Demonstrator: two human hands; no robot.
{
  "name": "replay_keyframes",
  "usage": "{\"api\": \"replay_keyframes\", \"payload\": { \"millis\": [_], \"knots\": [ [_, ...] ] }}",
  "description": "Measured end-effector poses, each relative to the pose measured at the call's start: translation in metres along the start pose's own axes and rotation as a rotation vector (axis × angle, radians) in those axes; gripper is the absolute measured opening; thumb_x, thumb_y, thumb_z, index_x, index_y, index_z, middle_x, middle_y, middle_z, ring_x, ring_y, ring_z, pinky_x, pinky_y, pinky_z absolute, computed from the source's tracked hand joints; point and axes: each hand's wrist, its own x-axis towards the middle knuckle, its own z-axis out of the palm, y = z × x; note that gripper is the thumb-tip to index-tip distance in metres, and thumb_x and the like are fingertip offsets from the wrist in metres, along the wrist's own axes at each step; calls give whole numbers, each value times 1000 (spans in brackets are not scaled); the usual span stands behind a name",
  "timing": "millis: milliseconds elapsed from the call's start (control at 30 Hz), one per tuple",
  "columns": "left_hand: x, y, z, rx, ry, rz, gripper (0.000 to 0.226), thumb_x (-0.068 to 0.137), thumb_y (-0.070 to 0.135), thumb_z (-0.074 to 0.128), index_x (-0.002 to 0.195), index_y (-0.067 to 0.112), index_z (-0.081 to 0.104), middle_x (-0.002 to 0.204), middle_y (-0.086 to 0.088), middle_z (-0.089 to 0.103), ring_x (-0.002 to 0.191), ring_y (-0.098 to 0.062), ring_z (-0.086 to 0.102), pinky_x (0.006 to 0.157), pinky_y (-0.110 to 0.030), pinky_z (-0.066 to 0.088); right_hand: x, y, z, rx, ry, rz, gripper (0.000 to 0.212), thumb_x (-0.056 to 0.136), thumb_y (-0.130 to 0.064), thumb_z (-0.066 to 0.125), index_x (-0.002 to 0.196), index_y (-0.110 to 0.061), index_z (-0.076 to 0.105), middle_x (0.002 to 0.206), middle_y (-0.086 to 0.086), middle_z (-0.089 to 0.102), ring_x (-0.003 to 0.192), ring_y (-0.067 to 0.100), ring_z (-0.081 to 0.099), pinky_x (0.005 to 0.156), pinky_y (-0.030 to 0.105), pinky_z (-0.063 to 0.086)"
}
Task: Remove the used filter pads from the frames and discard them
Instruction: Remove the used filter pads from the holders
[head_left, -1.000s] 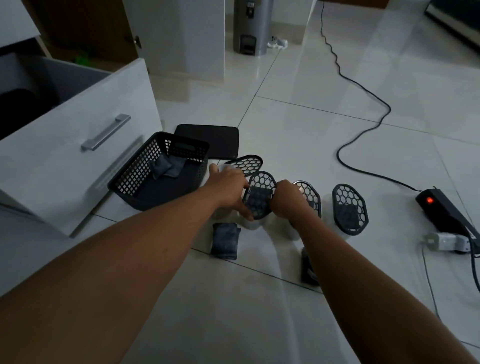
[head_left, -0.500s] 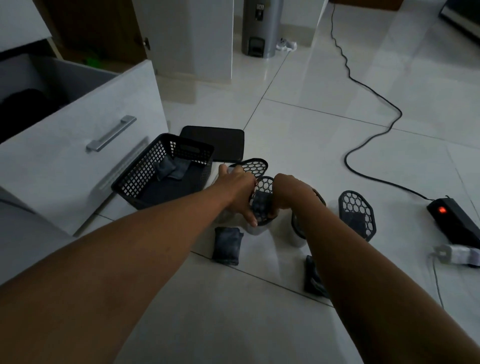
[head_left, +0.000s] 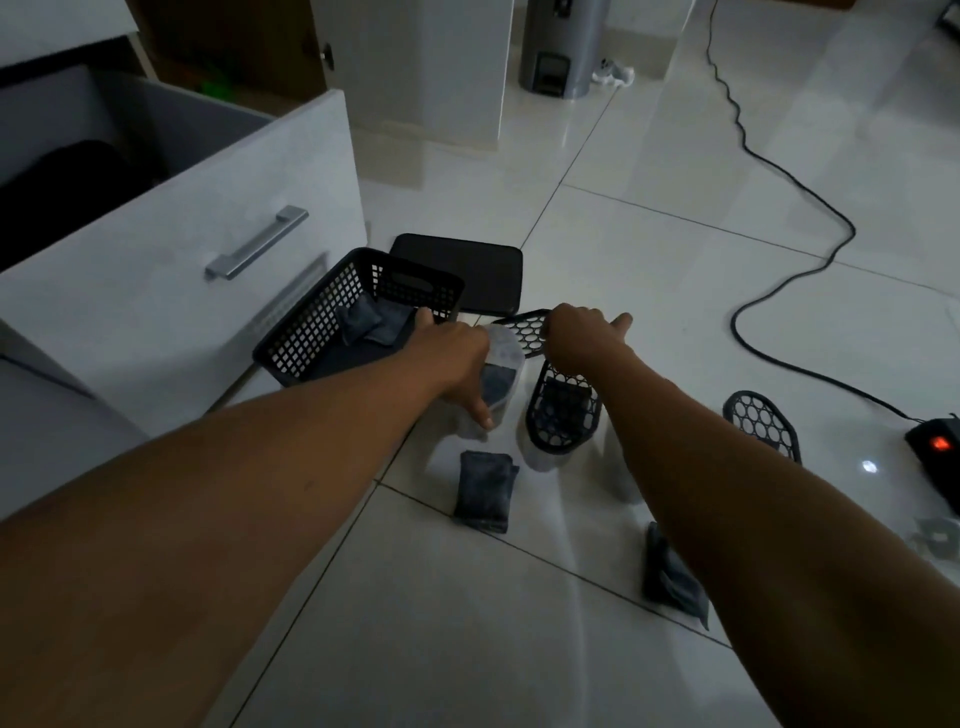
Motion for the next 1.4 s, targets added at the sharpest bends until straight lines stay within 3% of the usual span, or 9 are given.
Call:
{"api": "replay_keyframes", "payload": {
  "millis": [200, 333, 467, 600, 833, 1033, 1133, 1267, 1400],
  "knots": [
    [13, -6, -4, 41, -3, -4, 109, 45, 80, 77, 130, 17, 49, 130, 0, 58, 123, -24, 53, 109, -55, 20, 43, -9, 22, 40, -114, -11, 24, 83, -7, 57, 104, -17, 61, 93, -1, 61, 90, 22, 55, 95, 58, 24],
    [19, -9, -2, 59, 39, 7, 121, 37, 84, 76, 132, 14, 48, 130, -3, 57, 119, -24, 54, 106, -55, 23, 57, -19, 25, 3, -208, -5, 17, 85, -13, 60, 102, -13, 57, 102, 1, 58, 107, 26, 53, 103, 63, 25],
    [24, -8, -3, 84, 45, 7, 146, 33, 86, 75, 147, 8, 29, 142, -8, 50, 128, -26, 49, 106, -55, 23, 79, -20, 36, -38, -326, 40, 55, 71, -28, 83, 117, -9, 60, 100, 3, 54, 112, 32, 55, 102, 56, 38],
    [29, -9, -1, 76, 43, 6, 156, 27, 86, 75, 150, 6, 22, 143, -9, 49, 128, -27, 50, 105, -55, 23, 74, -19, 36, -41, -262, 72, 49, 75, -23, 82, 114, -15, 53, 112, 7, 58, 117, 35, 54, 99, 56, 33],
    [27, -6, -2, 21, 43, 6, 156, 25, 80, 82, 148, 4, 22, 139, -9, 53, 125, -27, 53, 104, -53, 22, 72, -12, 15, -10, -131, 39, 30, 80, -16, 77, 95, -14, 51, 97, 6, 56, 89, 29, 52, 98, 54, 31],
    [16, -3, -3, -40, 11, 4, 169, 35, 74, 85, 153, -1, -10, 151, -16, 42, 137, -32, 42, 110, -59, 20, 62, 10, -22, 58, 83, -29, 15, 89, -18, 64, 103, -17, 65, 91, 4, 60, 84, 28, 56, 89, 49, 31],
    [8, -1, 0, -120, 22, 2, 168, 39, 69, 87, 152, 0, -16, 152, -18, 40, 140, -34, 39, 111, -61, 19, 46, 16, -42, 198, 236, -41, 13, 95, -24, 53, 104, -16, 58, 94, 4, 59, 84, 28, 55, 90, 47, 39],
    [-3, 1, 6, -260, 88, 2, 166, 43, 62, 91, 151, 1, -20, 151, -21, 40, 137, -38, 41, 111, -57, 26, 20, 12, -58, 685, 470, 27, 20, 92, -22, 46, 105, -15, 58, 101, 8, 65, 83, 28, 64, 73, 42, 56],
    [-10, 0, 12, -420, 97, -7, 169, 42, 54, 95, 150, 7, -26, 156, -25, 28, 137, -41, 40, 111, -51, 36, 8, 7, -47, 1015, 374, 183, 25, 88, -9, 49, 107, -4, 64, 101, 17, 69, 82, 24, 68, 70, 38, 58]
  ]
}}
